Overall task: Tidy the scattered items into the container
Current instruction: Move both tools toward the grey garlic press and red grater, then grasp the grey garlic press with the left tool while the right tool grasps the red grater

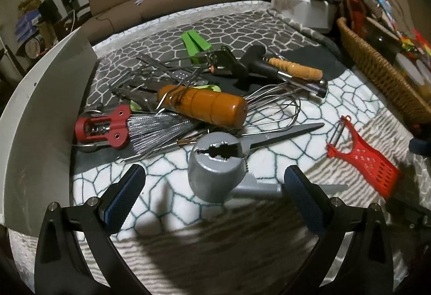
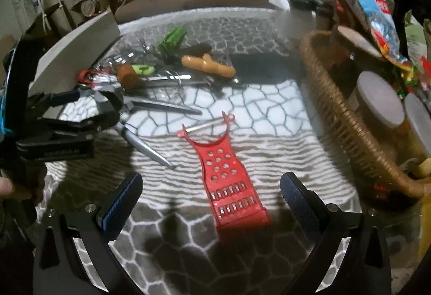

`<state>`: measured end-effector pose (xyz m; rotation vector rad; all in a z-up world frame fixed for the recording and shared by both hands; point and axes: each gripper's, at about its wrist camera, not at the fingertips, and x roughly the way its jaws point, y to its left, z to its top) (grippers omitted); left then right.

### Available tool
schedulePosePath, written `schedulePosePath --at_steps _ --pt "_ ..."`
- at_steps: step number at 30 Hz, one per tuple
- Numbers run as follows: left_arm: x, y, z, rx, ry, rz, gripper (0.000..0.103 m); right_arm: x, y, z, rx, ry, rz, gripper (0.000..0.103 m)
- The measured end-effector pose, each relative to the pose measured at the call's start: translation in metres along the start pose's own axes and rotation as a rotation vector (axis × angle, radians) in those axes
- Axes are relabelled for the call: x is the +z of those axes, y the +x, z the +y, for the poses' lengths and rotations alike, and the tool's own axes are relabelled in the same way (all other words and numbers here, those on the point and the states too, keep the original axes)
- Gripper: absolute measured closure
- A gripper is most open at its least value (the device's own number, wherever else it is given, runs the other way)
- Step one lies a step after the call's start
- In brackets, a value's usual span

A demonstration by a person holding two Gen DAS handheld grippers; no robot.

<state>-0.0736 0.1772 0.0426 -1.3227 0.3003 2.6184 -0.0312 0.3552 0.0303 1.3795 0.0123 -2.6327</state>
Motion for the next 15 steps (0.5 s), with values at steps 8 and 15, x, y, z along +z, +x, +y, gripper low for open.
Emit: schedulePosePath --at_steps 8,15 --pt "0.003 0.020 -0.003 0.017 0.019 0.017 0.000 -0.008 0.024 -0.021 -0.014 -0.006 0.022 0.000" --pt "0.005 0.026 -0.006 -0.019 0.054 0.032 0.043 -0.011 0.032 -0.018 0.007 -0.047 0.041 0.043"
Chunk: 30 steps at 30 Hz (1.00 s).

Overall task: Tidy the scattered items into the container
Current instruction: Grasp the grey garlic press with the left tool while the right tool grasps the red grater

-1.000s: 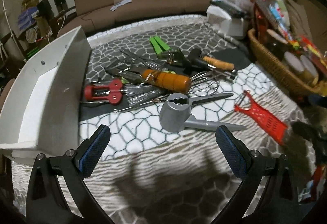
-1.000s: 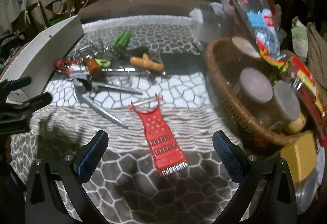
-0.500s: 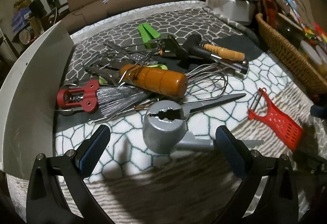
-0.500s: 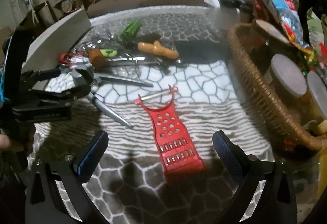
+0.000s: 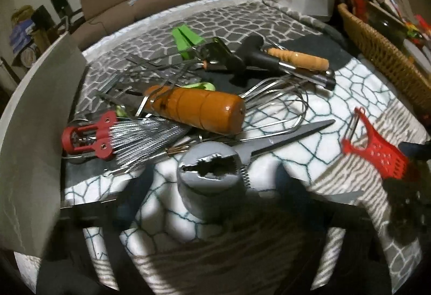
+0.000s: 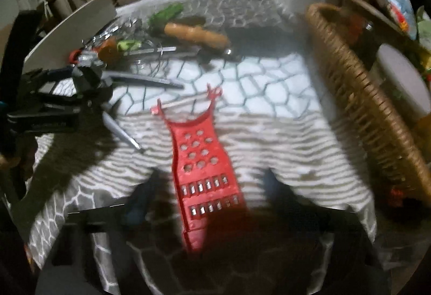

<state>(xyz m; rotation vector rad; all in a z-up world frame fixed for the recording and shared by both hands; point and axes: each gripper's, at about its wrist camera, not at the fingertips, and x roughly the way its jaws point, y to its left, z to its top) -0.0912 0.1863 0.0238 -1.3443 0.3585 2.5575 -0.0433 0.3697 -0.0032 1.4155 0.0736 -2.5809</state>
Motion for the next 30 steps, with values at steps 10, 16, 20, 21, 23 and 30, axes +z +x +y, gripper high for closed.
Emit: schedulePosePath --at_steps 10,16,20,21,23,30 --pt "-0.015 -0.009 0.027 -0.093 -0.061 0.034 0.051 0.000 -0.025 -0.001 0.051 0.082 -0.025 0.056" --pt "-0.041 -0.033 0.047 -0.118 -0.084 0.038 0.053 0.002 -0.043 0.013 0.055 0.071 -0.055 0.056" --pt "-0.052 -0.059 0.065 -0.132 -0.099 0.024 0.057 0.002 -0.056 0.022 0.057 0.068 -0.077 0.056" --pt "-0.053 -0.062 0.068 -0.132 -0.100 0.027 0.058 0.003 -0.057 0.024 0.057 0.068 -0.082 0.056" --pt "-0.055 -0.069 0.074 -0.131 -0.101 0.018 0.062 0.005 -0.064 0.028 0.059 0.071 -0.096 0.056" --pt "-0.059 -0.090 0.085 -0.140 -0.111 -0.012 0.073 0.014 -0.089 0.048 0.050 0.040 -0.141 0.056"
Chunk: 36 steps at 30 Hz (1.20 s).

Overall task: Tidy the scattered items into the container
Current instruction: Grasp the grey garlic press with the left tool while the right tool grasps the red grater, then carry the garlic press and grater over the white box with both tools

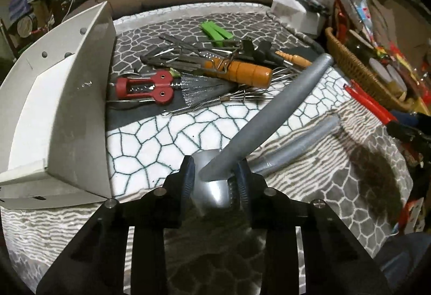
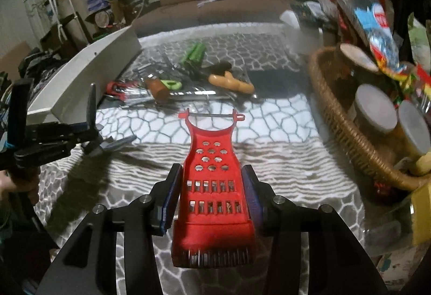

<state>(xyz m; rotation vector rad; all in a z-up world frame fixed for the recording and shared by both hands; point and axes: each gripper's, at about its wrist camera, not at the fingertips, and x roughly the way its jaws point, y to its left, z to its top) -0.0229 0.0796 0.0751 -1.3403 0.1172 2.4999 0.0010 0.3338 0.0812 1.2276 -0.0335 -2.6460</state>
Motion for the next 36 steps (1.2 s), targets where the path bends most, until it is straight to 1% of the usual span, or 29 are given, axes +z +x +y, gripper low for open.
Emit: schedulePosePath --at_steps 4,5,6,7,9,10,11,12,13,14,16,17,18,20,26,28,32,36 --pt "0.001 -0.015 0.004 -0.020 -0.017 -0.025 0.073 0.008 -0.014 0.011 0.008 -0.009 -0.031 0.056" --pt "0.002 -0.020 0.004 -0.026 -0.016 -0.033 0.074 0.010 -0.018 0.014 0.013 -0.013 -0.038 0.056" --pt "0.004 -0.024 0.004 -0.028 -0.014 -0.040 0.078 0.012 -0.021 0.016 0.017 -0.015 -0.045 0.056" --pt "0.006 -0.030 0.006 -0.041 -0.013 -0.049 0.084 0.015 -0.025 0.020 0.020 -0.018 -0.054 0.056" --pt "0.009 -0.035 0.008 -0.071 -0.019 -0.038 0.084 0.019 -0.033 0.027 0.036 -0.021 -0.071 0.056" --pt "0.008 -0.037 0.012 -0.102 -0.027 -0.031 0.084 0.023 -0.036 0.031 0.050 -0.020 -0.080 0.056" --pt "0.007 -0.039 0.014 -0.109 -0.026 -0.034 0.084 0.025 -0.039 0.035 0.059 -0.021 -0.085 0.056" --pt "0.005 -0.041 0.015 -0.097 -0.019 -0.040 0.085 0.025 -0.040 0.038 0.066 -0.022 -0.087 0.056" --pt "0.003 -0.044 0.017 -0.065 -0.006 -0.050 0.084 0.027 -0.041 0.044 0.074 -0.027 -0.091 0.056" --pt "0.001 -0.045 0.018 -0.052 -0.003 -0.055 0.084 0.027 -0.042 0.047 0.078 -0.033 -0.092 0.056" --pt "-0.003 -0.046 0.023 -0.083 -0.021 -0.053 0.080 0.027 -0.040 0.057 0.088 -0.044 -0.088 0.056" --pt "-0.006 -0.046 0.026 -0.086 -0.027 -0.047 0.080 0.027 -0.037 0.061 0.092 -0.047 -0.084 0.056" --pt "-0.007 -0.046 0.026 -0.087 -0.027 -0.043 0.087 0.026 -0.035 0.063 0.095 -0.049 -0.080 0.056" --pt "-0.009 -0.048 0.027 -0.067 -0.020 -0.048 0.088 0.024 -0.030 0.071 0.105 -0.052 -0.069 0.056" --pt "-0.009 -0.058 0.038 -0.097 -0.065 -0.059 0.093 0.022 -0.025 0.088 0.125 -0.074 -0.059 0.056" --pt "-0.005 -0.065 0.040 -0.108 -0.069 -0.061 0.093 0.023 -0.024 0.092 0.132 -0.077 -0.062 0.056" --pt "0.005 -0.082 0.038 -0.093 -0.046 -0.089 0.093 0.026 -0.027 0.101 0.140 -0.087 -0.071 0.056" --pt "0.018 -0.101 0.046 -0.103 -0.063 -0.114 0.093 0.033 -0.032 0.108 0.149 -0.097 -0.087 0.056"
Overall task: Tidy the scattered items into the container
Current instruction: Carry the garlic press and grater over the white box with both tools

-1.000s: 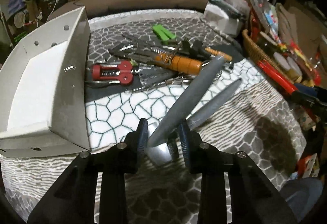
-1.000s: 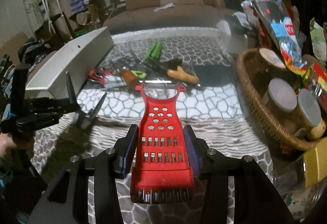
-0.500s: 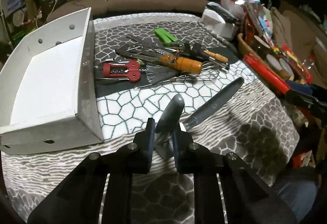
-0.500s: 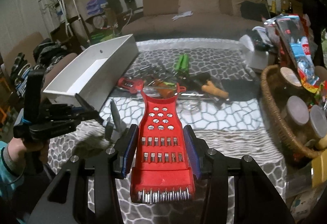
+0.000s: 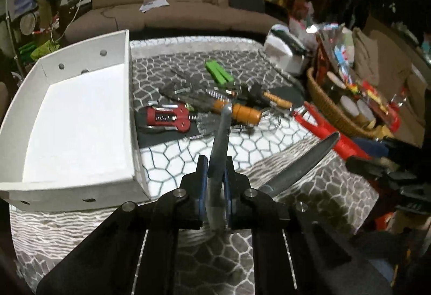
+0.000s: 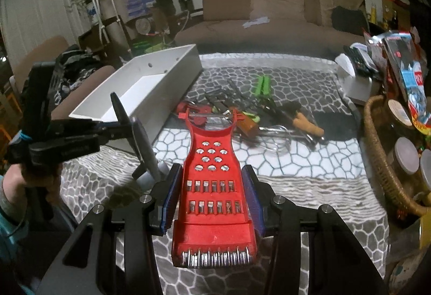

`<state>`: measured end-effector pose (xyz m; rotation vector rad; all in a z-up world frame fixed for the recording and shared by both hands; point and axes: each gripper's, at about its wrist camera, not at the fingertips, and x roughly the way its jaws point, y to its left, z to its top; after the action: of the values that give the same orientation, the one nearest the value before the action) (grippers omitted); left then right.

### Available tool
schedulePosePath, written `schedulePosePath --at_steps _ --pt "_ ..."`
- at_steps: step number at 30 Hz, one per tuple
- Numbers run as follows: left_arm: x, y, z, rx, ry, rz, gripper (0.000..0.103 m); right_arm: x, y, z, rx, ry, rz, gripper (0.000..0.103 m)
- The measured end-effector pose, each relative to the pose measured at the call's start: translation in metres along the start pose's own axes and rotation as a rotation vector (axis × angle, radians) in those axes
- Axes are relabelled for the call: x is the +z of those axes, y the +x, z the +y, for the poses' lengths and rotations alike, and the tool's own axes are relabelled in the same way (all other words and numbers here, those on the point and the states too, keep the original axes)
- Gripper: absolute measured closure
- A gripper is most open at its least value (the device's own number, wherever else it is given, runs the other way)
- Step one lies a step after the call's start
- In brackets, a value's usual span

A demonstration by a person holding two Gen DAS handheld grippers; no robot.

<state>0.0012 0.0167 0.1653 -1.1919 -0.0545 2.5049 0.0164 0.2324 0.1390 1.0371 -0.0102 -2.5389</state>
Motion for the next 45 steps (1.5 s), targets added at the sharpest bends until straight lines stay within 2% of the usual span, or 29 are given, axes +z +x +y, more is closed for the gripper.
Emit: schedulePosePath --at_steps 7,13,18,23,28,37,45 --pt "0.028 -0.046 0.019 0.013 -0.011 -0.068 0.093 0.027 -0.009 0.022 0.012 -0.041 -0.044 0.056" --pt "0.051 -0.080 0.052 0.038 -0.044 -0.115 0.093 0.062 -0.006 0.049 0.042 -0.064 -0.078 0.056" --pt "0.072 -0.100 0.093 0.067 -0.081 -0.139 0.093 0.101 0.019 0.081 0.068 -0.087 -0.085 0.056" --pt "0.091 -0.105 0.143 0.121 -0.122 -0.146 0.092 0.141 0.065 0.114 0.100 -0.065 -0.073 0.056" --pt "0.103 -0.086 0.195 0.162 -0.166 -0.130 0.092 0.173 0.128 0.145 0.108 -0.040 -0.036 0.056" --pt "0.117 -0.013 0.289 0.205 -0.263 -0.063 0.092 0.210 0.247 0.167 0.128 0.120 0.080 0.056" --pt "0.126 0.049 0.339 0.254 -0.278 -0.017 0.092 0.230 0.347 0.182 0.038 0.185 0.137 0.056"
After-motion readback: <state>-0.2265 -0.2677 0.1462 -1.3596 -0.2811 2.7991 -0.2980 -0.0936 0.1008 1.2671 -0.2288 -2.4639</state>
